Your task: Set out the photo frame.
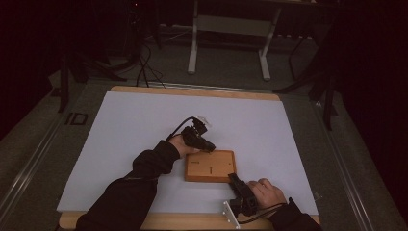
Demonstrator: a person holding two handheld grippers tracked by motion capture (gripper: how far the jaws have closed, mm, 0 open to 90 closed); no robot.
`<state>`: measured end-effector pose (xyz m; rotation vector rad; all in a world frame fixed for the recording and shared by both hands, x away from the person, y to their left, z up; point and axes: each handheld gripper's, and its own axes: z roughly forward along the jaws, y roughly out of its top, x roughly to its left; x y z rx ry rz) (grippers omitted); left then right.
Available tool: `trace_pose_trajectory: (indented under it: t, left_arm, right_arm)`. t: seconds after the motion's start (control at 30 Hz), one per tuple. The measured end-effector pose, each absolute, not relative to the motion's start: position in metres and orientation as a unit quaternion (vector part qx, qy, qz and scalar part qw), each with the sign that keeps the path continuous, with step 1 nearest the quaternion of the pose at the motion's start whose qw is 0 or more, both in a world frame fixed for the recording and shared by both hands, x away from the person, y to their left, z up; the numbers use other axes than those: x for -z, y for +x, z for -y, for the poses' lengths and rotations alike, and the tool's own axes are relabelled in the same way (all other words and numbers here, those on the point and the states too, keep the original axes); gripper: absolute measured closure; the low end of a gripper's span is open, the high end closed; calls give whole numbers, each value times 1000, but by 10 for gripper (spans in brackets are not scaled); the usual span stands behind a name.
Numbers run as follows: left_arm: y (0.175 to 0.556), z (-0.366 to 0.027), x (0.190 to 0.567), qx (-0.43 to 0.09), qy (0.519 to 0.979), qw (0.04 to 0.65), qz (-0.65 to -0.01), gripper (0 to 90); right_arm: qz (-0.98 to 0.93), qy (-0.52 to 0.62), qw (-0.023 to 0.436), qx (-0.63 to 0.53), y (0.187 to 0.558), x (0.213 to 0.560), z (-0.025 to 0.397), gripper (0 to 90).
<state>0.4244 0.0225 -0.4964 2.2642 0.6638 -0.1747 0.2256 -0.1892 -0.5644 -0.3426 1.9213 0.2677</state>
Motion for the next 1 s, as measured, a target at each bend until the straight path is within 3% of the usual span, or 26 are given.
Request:
trace_pose_trajectory:
  t: [0.1,0.5,0.83,1.0]
  left_arm:
    - [421,-23,492,56,887,378,-258,689]
    - [405,-35,473,22,889,382,-251,479]
    - [388,-55,460,9,882,405,-239,199]
    - [376,-68,454,-26,877,421,-231,148]
  right_arm:
    - [-816,-143,548,-118,227,562,190,674]
    - [-826,-140,531,-125,231,552,191,677]
    - [-830,-138,524,-133,233,543,192,687]
    - [-840,-133,508,-140,236,535,192,689]
